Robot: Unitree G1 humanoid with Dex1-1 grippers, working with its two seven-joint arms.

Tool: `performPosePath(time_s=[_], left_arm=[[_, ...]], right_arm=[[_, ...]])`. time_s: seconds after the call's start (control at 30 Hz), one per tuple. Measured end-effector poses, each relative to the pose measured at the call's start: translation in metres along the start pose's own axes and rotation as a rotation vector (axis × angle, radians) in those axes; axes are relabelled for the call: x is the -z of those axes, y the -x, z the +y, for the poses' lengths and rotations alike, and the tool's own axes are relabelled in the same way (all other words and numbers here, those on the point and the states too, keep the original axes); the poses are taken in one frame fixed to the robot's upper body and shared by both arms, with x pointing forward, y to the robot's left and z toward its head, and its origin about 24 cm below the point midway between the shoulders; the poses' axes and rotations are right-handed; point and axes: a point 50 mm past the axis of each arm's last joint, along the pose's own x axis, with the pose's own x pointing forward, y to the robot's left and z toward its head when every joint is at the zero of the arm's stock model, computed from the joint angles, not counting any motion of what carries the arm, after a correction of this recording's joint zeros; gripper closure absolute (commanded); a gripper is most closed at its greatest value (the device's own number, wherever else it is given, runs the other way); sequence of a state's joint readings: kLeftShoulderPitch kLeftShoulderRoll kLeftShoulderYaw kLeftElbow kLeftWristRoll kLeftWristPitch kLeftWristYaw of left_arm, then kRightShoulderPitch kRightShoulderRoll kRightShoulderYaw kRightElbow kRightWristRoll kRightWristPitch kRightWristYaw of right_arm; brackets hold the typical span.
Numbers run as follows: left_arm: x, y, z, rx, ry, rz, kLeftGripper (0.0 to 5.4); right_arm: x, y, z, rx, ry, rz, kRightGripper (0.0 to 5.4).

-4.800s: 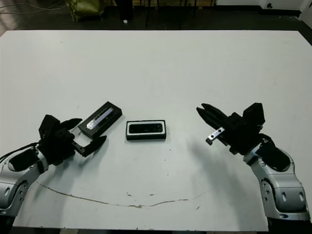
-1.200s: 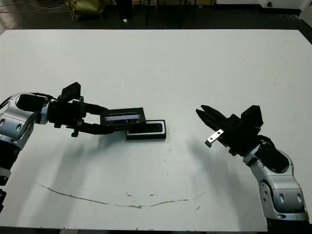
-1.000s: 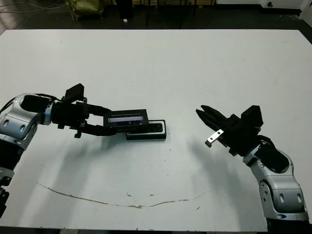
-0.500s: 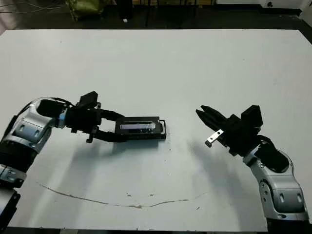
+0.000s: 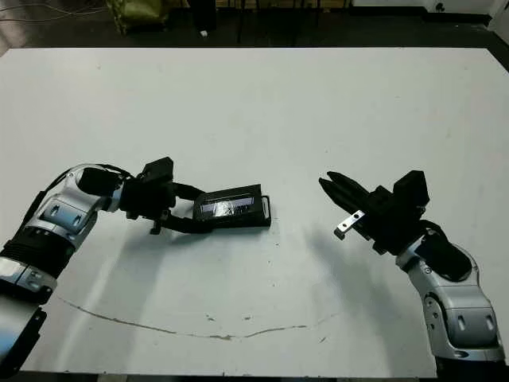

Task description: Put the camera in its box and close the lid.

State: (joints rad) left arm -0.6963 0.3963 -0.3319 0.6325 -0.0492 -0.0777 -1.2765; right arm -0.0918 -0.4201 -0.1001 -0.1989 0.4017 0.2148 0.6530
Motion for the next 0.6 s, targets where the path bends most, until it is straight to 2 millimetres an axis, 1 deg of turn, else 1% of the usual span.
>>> performPosePath(time_s=[0.37, 0.6], left_arm=[[0.0026, 0.0004, 0.0026, 0.005, 0.018, 0.001, 3.19], [0.0012, -0.0011, 0.0034, 0.011, -0.001, -0.001, 3.19]], right_arm=[[-0.0027, -0.0003, 0.0012, 0.002, 0.002, 0.0, 5.4], [-0.0023, -0.0001, 0.0015, 0.0, -0.006, 0.001, 5.4]])
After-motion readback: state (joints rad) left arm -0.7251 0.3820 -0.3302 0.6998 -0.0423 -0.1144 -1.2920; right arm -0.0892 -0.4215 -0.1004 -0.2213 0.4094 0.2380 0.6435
